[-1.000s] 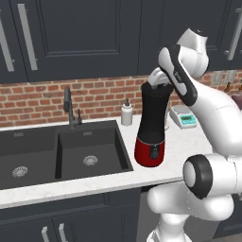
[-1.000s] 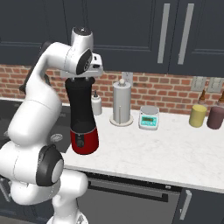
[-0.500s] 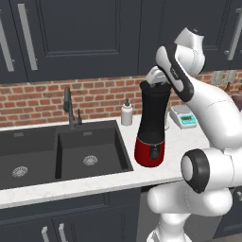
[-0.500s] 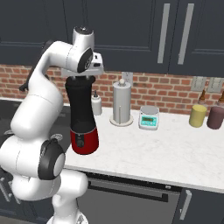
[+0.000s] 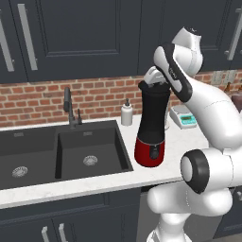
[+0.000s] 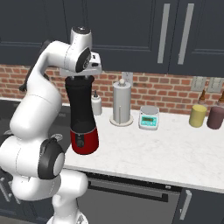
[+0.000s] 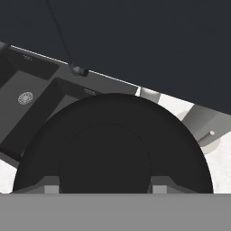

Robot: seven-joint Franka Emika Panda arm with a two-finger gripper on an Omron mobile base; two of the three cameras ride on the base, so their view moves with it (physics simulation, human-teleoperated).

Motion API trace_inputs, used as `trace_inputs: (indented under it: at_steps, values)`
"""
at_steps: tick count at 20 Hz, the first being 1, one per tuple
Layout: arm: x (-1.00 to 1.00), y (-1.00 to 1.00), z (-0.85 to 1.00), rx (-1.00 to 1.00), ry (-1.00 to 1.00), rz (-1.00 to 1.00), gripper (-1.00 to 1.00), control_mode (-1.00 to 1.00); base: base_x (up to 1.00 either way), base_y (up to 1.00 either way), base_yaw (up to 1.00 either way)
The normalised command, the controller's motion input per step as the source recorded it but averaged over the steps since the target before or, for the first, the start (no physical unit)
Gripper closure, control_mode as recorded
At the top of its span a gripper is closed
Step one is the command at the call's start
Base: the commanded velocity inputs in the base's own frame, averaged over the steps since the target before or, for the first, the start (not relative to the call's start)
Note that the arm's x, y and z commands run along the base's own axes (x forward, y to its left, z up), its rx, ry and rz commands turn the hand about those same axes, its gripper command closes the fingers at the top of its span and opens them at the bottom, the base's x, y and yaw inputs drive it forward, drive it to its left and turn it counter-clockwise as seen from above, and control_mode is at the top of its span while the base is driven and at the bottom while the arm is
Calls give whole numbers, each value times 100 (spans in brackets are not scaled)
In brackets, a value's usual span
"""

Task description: Close the lid blender by securely placing the lid on top.

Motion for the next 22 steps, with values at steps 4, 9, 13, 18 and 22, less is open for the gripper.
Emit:
trace_inputs:
  at_steps: [4, 9, 13, 18, 22]
  values:
    - [0, 0, -1, 0, 0, 0, 100, -100, 0, 0, 0]
    - [0, 0, 0, 0, 0, 0, 100, -100, 0, 0, 0]
    - [-7, -5, 0, 0, 0, 0, 100, -100, 0, 0, 0]
    - [-12, -9, 0, 0, 0, 0, 100, -100, 0, 0, 0]
    - [-9, -9, 0, 0, 0, 0, 100, -100, 0, 0, 0]
